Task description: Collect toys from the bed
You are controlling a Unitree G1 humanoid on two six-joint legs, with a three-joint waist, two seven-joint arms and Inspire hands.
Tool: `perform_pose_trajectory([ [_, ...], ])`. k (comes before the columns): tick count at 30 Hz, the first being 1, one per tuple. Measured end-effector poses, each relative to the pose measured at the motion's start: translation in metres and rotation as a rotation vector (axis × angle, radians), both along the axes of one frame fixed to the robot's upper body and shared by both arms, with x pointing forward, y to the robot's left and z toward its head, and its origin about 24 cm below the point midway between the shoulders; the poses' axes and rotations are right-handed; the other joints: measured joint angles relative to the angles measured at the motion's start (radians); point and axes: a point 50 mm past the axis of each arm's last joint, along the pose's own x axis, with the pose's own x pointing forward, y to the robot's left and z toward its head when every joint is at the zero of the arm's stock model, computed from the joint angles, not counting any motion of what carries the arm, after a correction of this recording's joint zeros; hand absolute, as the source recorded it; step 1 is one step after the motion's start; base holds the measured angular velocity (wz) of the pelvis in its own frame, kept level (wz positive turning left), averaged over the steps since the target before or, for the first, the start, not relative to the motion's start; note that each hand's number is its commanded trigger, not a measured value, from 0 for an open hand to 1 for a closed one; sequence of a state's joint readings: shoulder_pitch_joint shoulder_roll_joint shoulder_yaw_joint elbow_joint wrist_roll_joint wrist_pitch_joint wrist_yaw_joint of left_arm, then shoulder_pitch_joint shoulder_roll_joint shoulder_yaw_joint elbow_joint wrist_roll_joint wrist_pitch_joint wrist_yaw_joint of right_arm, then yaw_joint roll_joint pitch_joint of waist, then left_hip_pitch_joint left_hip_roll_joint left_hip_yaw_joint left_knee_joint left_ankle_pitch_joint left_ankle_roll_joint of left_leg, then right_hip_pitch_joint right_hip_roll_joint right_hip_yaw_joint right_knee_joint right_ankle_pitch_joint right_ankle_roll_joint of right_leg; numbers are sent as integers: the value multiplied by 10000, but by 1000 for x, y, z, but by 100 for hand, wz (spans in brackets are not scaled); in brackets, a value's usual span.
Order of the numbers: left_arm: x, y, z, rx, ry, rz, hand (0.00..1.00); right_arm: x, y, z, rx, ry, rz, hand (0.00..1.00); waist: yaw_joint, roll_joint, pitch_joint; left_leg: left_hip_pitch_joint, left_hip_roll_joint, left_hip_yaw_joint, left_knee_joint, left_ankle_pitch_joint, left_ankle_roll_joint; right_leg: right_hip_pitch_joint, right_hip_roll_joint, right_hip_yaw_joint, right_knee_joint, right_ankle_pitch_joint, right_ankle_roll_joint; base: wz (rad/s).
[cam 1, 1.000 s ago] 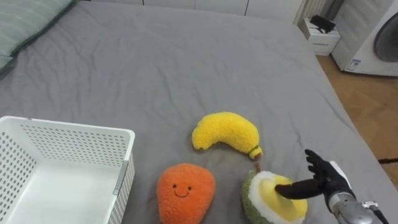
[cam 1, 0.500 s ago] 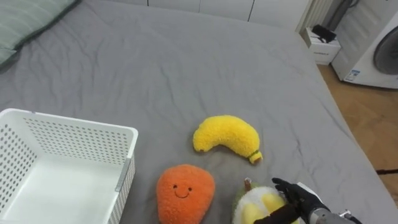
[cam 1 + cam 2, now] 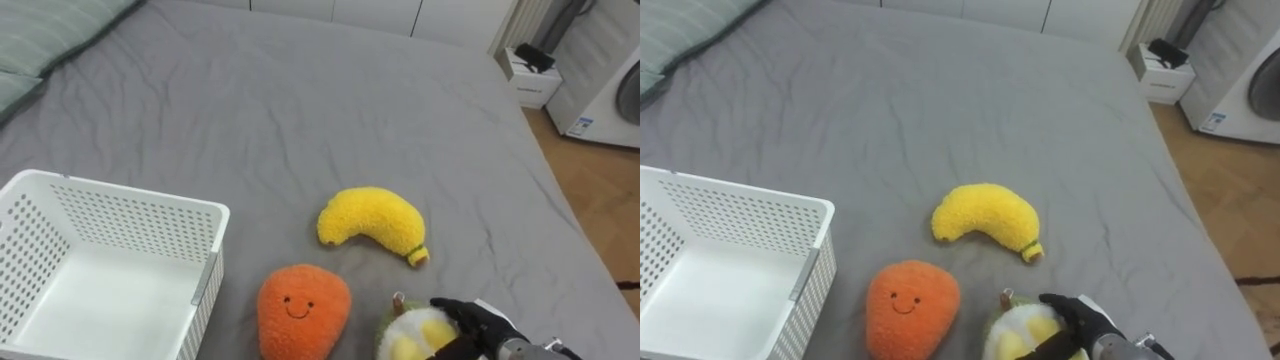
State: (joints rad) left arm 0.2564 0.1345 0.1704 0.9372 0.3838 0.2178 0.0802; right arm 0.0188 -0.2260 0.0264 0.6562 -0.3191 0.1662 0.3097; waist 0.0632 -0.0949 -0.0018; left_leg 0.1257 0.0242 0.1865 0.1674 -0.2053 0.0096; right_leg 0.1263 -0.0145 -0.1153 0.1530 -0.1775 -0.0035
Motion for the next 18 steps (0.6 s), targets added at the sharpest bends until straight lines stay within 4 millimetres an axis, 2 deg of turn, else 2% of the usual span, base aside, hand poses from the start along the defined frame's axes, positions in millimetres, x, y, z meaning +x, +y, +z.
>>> perform_pose_trajectory([
  [12, 2, -4, -1, -117, 33, -309, 0, -5, -1, -3, -280, 373, 302, 100, -11, 86, 50, -107, -16, -2, 5, 1, 0, -48, -8, -50, -14, 4, 3, 0],
  [18, 3, -4, -1, -140, 24, -318, 0, -5, 0, -3, -196, 410, 349, 100, -8, 81, 37, -109, -16, -3, 5, 1, 0, -51, -10, -69, -20, 4, 3, 0],
])
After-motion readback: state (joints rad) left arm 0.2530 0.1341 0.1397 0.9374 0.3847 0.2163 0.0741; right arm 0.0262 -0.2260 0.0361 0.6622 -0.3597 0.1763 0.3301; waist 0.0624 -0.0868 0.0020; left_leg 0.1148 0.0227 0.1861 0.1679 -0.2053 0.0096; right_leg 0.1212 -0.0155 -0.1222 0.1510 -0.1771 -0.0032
